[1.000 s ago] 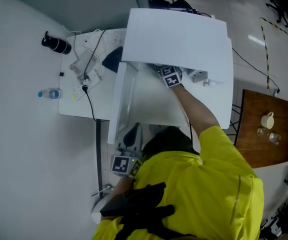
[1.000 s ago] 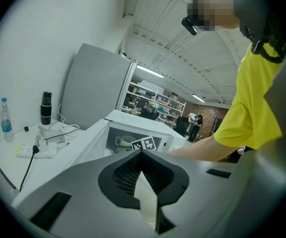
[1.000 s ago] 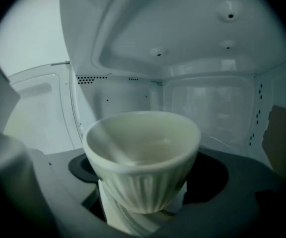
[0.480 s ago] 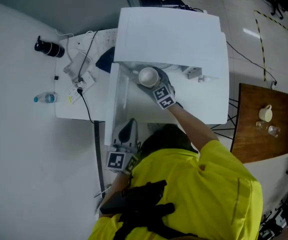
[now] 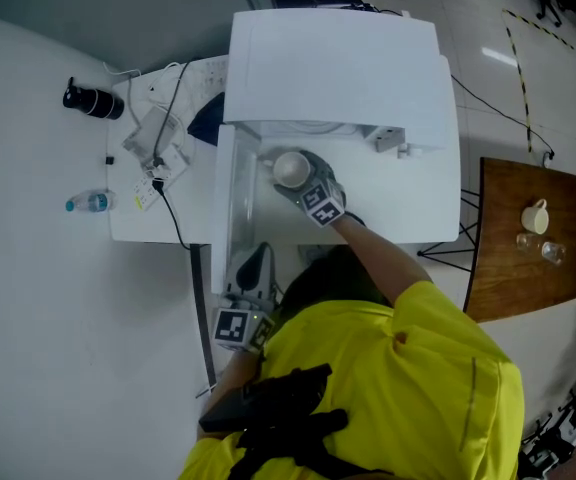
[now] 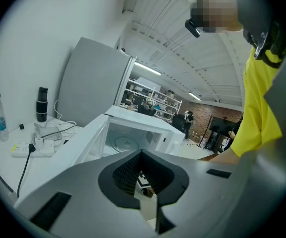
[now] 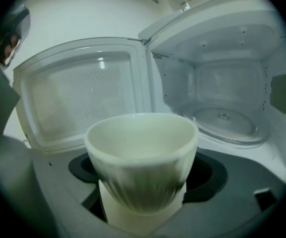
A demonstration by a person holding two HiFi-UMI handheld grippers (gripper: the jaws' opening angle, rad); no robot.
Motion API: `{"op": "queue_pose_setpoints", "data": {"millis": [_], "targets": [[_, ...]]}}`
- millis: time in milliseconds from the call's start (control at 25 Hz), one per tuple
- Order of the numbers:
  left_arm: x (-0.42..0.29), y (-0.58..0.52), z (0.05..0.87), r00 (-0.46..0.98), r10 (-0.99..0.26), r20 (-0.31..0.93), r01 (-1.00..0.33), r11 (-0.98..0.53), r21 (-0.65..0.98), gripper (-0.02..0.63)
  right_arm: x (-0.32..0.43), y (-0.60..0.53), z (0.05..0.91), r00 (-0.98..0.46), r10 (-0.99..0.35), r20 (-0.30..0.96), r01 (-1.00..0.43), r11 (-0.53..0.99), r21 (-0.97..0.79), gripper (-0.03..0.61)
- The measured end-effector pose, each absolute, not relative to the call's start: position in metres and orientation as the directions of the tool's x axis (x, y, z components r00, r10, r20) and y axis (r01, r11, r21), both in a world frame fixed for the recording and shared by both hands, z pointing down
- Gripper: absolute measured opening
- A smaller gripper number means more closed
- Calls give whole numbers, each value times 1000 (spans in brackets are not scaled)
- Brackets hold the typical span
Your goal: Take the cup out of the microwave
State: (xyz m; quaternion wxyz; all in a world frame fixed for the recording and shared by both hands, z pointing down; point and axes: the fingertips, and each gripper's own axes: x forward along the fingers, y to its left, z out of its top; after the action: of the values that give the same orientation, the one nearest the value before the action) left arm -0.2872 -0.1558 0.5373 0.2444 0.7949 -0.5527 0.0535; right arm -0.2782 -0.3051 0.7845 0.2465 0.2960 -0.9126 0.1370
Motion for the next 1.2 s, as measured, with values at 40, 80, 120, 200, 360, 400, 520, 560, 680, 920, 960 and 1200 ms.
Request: {"op": "queue_pose_setpoints", "data": {"millis": [40,80,120,200,360,400,520,560,680,920,960,1200], "targets": [[-290,-156,537,382,-855,352,-905,-269,329,-8,-278,-306,786,-701,-476,531,-611,784,-104,479],[-292,-157,535,382,-858,344,-905,-272,327,-8,-278,-306,786,-701,-480,528,-614,782,-103,479],[-294,-157,533,383,-860,336,-905,-277,322,-8,-278,-306,787,-701,-484,523,-615,782,-100,479],[-294,-157,530,389,-860,331,-904,-287,316,-8,-277,-304,789,-701,-490,519,-616,783,-92,479],[-291,-155,531,410,-846,341,-899,-311,310,-8,-276,-304,786,-695,-494,523,-600,799,-43,486],[-291,-153,531,415,-841,347,-897,-315,309,-8,-276,-302,786,-696,-488,527,-598,800,-49,488],[-290,-154,529,417,-842,341,-895,-316,315,-8,-265,-294,799,-683,-472,557,-619,779,-98,561],[-288,-154,527,426,-843,327,-890,-326,318,-8,-255,-291,801,-671,-476,569,-634,766,-106,561],[-280,-150,519,462,-843,276,-871,-372,321,-8,-211,-260,796,-639,-479,602,-691,701,-175,560],[-282,-157,506,452,-838,307,-882,-368,294,-8,-110,-181,654,-561,-680,473,-823,521,-227,328],[-281,-159,496,456,-843,287,-880,-378,288,-8,-89,-178,619,-520,-737,432,-853,475,-216,295],[-242,-153,448,474,-853,218,-870,-414,268,-8,13,-147,450,-390,-903,182,-920,372,-125,44]]}}
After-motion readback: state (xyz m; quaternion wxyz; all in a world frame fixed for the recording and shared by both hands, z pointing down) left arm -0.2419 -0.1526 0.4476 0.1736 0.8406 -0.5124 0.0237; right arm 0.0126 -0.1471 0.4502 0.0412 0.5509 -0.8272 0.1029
